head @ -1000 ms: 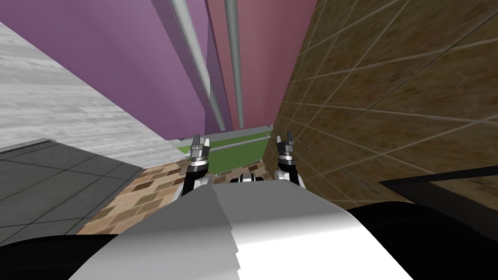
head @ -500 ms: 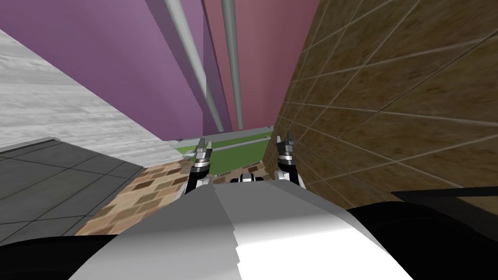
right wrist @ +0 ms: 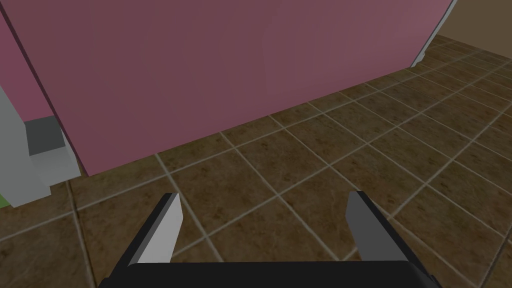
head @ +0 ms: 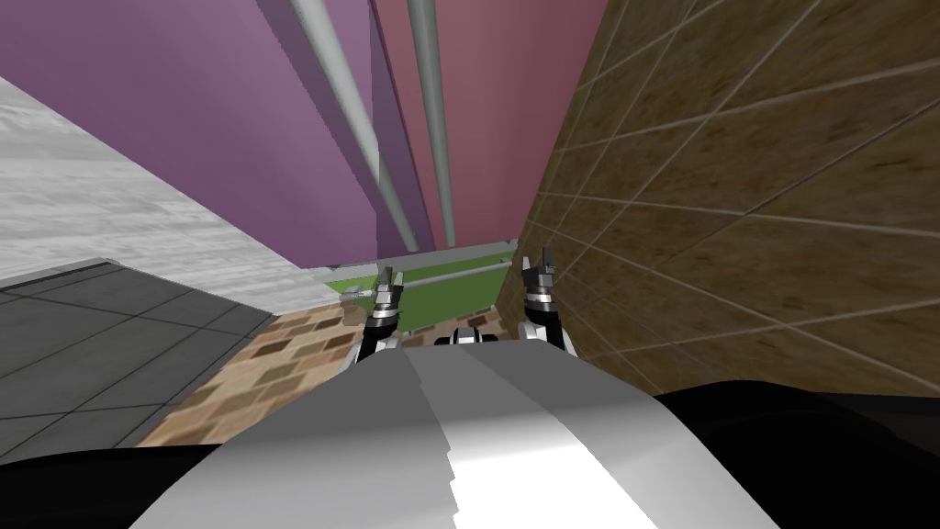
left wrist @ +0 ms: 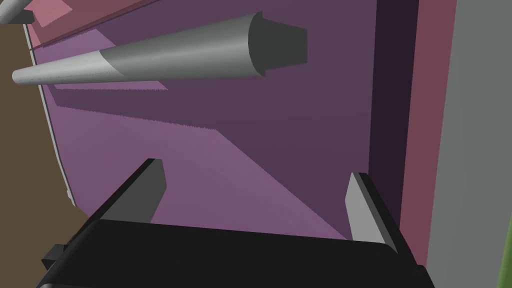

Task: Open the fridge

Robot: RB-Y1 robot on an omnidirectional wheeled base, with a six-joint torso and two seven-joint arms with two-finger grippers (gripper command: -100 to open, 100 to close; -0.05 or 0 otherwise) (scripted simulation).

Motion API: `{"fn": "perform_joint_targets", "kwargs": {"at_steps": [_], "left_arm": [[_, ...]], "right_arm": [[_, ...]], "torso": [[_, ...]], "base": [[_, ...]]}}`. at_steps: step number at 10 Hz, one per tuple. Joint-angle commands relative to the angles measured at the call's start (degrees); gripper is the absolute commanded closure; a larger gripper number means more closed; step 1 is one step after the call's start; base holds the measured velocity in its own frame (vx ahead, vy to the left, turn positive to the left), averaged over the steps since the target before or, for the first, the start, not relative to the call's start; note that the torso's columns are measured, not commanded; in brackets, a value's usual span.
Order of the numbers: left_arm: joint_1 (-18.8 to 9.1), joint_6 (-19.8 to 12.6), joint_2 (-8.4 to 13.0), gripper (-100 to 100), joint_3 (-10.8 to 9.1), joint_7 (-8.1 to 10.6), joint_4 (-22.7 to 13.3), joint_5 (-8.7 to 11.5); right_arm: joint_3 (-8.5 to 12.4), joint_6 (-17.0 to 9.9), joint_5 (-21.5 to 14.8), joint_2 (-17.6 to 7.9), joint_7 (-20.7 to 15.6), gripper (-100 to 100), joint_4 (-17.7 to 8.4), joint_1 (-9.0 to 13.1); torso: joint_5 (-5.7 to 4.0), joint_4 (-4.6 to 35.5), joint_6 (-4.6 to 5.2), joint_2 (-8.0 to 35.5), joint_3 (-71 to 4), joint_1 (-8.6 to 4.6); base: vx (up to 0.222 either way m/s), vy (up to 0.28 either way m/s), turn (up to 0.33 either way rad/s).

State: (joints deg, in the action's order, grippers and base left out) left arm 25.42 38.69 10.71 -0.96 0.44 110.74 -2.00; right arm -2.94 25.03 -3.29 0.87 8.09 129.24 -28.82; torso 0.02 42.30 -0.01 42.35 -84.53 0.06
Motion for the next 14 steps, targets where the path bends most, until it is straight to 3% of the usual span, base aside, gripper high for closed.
{"fn": "perform_joint_targets", "kwargs": {"at_steps": [1, 9, 11, 14], "left_arm": [[-0.9, 3.5, 0.3, -100, -0.24, -0.1, -4.7, 0.2], [-3.2, 11.3, 0.3, -100, -0.47, -0.6, -17.0, 0.4], [-4.1, 14.4, 0.1, -100, -0.56, -0.8, -20.8, 0.5], [-4.6, 16.0, -0.1, -100, -0.6, -0.9, -24.3, 0.5]], "right_arm": [[0.0, 0.0, 0.0, 0.0, 0.0, 0, 0.0, 0.0], [0.0, 0.0, 0.0, 0.0, 0.0, 0, 0.0, 0.0], [0.0, 0.0, 0.0, 0.0, 0.0, 0, 0.0, 0.0], [0.0, 0.0, 0.0, 0.0, 0.0, 0, 0.0, 0.0]], "torso": [[-0.02, 0.0, 0.0, -0.1, 0.0, -0.05], [-0.02, 0.0, 0.0, -0.1, -0.1, -0.08], [-0.02, 0.0, 0.0, -0.1, 0.0, -0.07], [-0.01, 0.0, 0.0, 0.0, 0.0, -0.04]], "base": [[0.048, -0.031, 0.052], [0.047, -0.043, 0.036], [0.05, -0.045, 0.043], [0.038, -0.033, 0.028]]}}
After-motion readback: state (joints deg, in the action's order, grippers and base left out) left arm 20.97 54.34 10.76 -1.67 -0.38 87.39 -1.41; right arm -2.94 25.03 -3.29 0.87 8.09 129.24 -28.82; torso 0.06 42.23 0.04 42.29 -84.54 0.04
